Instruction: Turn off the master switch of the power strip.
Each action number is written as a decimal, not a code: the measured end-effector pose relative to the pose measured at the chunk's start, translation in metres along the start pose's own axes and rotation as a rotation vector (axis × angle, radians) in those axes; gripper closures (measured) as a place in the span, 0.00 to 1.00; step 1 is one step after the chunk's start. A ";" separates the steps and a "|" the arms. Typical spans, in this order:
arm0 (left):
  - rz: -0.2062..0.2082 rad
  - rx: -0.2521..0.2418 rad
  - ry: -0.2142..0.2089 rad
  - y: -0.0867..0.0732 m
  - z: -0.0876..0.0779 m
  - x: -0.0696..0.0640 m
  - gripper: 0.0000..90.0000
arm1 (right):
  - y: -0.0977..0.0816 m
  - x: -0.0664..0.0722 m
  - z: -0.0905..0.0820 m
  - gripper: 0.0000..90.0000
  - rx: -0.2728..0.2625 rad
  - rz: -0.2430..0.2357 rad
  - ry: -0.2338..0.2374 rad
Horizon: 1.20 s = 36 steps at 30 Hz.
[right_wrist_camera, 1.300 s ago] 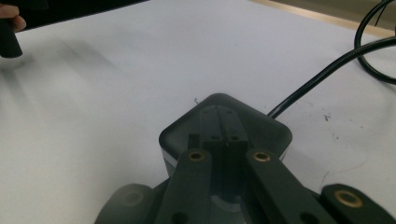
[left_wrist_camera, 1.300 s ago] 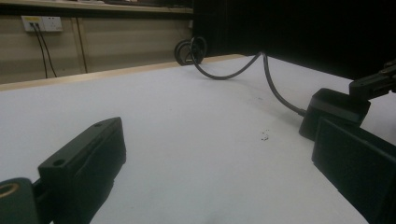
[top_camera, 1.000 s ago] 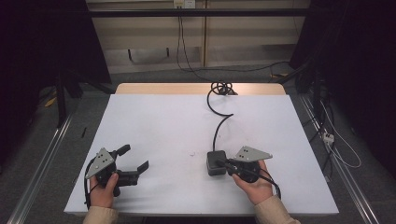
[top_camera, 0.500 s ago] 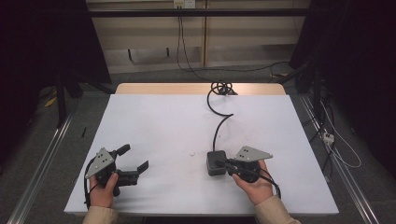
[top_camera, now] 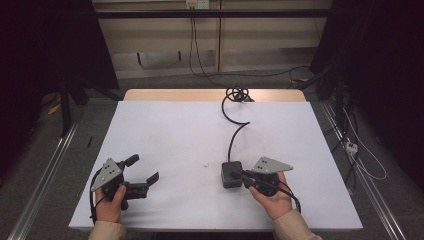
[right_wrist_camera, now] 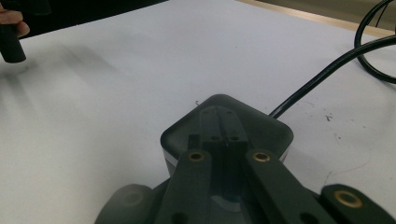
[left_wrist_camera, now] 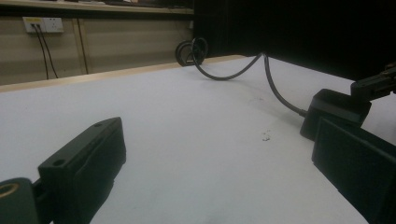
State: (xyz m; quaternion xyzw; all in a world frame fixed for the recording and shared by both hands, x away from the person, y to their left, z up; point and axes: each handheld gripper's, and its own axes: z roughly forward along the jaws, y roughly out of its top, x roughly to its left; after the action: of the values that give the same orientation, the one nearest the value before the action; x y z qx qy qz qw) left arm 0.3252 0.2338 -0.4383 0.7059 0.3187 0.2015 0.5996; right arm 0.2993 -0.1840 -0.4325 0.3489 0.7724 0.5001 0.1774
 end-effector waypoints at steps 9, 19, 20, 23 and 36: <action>0.005 0.005 -0.004 0.000 0.001 0.000 0.03 | 0.002 -0.001 -0.001 1.00 -0.014 0.011 -0.001; 0.004 0.005 -0.002 0.000 0.000 0.000 0.03 | 0.003 0.000 0.000 1.00 -0.010 0.014 -0.002; 0.004 0.004 -0.001 0.000 0.000 0.000 0.03 | 0.003 0.000 0.000 1.00 -0.011 0.015 -0.003; 0.004 0.003 0.000 0.000 0.000 0.000 0.03 | 0.003 -0.001 0.000 1.00 -0.012 0.019 -0.002; 0.011 0.008 0.000 0.001 0.001 0.000 0.03 | 0.001 -0.002 -0.001 0.92 -0.032 0.088 0.024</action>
State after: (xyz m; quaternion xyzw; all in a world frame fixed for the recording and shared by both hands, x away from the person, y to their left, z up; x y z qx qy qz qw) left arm 0.3258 0.2334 -0.4377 0.7099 0.3156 0.2037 0.5957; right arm 0.3008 -0.1859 -0.4317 0.3736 0.7505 0.5238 0.1512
